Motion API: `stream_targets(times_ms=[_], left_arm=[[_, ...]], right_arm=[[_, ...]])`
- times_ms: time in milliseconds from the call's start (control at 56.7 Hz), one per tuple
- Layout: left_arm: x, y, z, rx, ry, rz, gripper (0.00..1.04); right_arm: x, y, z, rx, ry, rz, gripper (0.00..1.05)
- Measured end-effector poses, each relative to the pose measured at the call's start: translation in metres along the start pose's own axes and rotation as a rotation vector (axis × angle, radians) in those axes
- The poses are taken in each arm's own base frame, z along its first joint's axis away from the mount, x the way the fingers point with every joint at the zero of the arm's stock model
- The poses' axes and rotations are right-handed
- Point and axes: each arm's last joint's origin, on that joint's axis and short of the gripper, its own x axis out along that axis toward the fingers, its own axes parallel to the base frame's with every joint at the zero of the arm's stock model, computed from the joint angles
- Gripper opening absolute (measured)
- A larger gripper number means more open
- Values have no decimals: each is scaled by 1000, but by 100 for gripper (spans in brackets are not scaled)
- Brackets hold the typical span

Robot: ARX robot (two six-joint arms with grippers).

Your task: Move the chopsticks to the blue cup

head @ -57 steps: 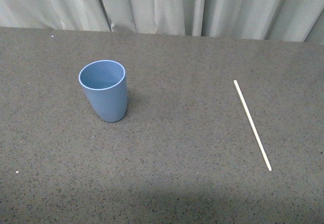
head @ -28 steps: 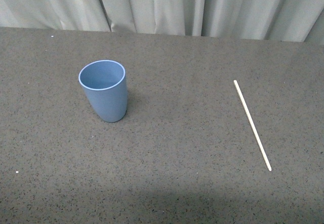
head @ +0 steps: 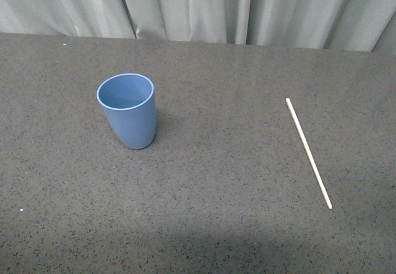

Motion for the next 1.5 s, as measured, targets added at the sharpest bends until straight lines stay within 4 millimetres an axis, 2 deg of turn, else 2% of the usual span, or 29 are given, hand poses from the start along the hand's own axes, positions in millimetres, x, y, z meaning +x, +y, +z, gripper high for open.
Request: stream_targets(times_ms=[141,212,265,353,547,758,899,1358,1499], left_arm=[[0,0,0,0,0,0,98],[0,0,0,0,0,0,98],[0,0,0,0,0,0,98],[0,0,0,0,0,0,98],[0,0,0,0,0,0,98],[0,0,0,0,0,0,98],[0,0,0,0,0,0,98],[0,0,0,0,0,0,98],[0,0,0,0,0,0,98]], right_arm=[[59,-5,16,85,186,76,95],[106,-3,18,124,333,110,95],[133,0,17,151,429,133,95],[180,8,6,187,634,132,95],[233,26,-32,202,898,132,95],[261,38,-56,232,998,139,95],[274,47,-63,238,1034,152,95],[286,65,-87,208,1140,170,95],[290,65,-85,208,1148,166,95]])
